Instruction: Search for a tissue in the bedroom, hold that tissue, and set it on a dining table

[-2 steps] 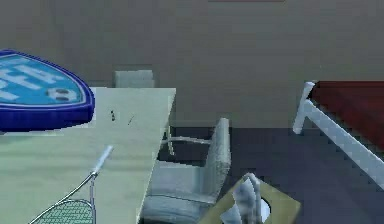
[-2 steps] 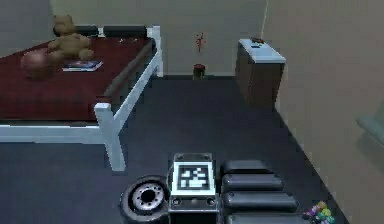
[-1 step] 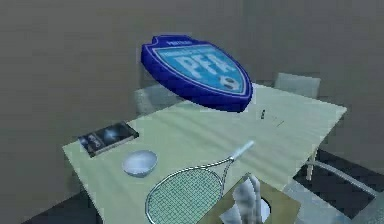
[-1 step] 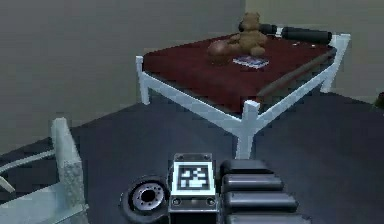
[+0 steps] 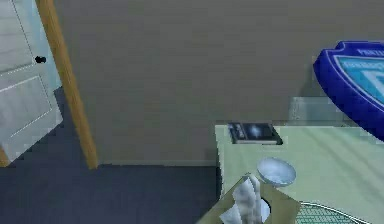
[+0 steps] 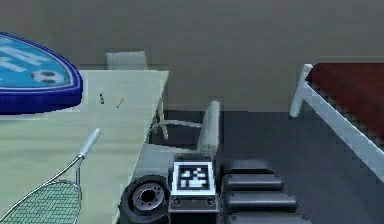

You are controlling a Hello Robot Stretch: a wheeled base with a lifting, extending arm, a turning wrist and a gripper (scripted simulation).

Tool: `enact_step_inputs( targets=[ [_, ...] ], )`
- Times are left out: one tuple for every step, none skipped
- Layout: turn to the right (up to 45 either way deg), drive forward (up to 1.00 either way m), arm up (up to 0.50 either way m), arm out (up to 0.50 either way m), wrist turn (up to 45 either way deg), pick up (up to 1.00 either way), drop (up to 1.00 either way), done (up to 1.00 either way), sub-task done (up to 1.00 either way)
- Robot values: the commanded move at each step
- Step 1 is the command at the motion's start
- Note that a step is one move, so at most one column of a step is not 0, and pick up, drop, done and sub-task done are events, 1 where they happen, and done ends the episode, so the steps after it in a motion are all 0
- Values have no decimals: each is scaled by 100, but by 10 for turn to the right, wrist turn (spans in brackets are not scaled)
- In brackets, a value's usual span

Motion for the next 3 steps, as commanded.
enact_step_inputs(
  targets=[
    [-270, 0, 0, 0, 0, 0, 0, 0, 0],
    [450, 0, 0, 0, 0, 0, 0, 0, 0],
    [450, 0, 0, 0, 0, 0, 0, 0, 0]
  ],
)
